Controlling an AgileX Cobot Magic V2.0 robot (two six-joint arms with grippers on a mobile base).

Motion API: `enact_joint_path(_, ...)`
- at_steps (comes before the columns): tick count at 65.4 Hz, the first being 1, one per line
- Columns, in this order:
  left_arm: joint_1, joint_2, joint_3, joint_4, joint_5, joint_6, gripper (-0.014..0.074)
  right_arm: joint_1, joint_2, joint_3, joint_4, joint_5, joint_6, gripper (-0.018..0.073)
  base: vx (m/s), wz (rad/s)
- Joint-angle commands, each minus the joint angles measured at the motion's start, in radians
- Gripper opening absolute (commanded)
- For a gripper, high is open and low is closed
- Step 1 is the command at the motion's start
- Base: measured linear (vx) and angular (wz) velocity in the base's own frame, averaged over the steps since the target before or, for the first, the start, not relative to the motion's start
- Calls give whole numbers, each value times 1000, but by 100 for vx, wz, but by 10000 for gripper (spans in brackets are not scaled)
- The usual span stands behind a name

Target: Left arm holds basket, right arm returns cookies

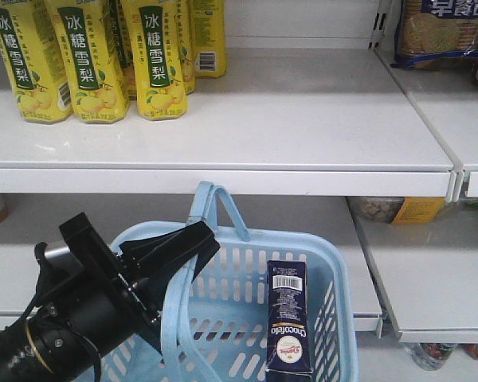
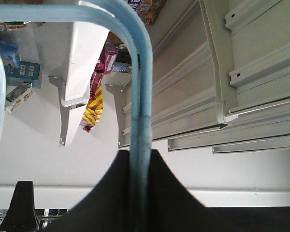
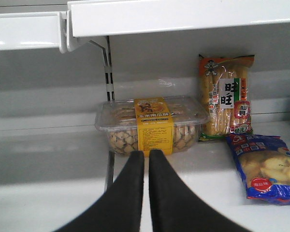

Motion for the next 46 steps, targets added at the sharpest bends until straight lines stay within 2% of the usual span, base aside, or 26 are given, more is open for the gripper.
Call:
enact_joint_path(1,12,-30,-29,-93,-158,7,0,-6,-12,17,-7,-74,-5,-6,0,0)
enact_joint_path(46,12,-30,-29,-93,-158,7,0,-6,-12,17,-7,-74,-5,-6,0,0)
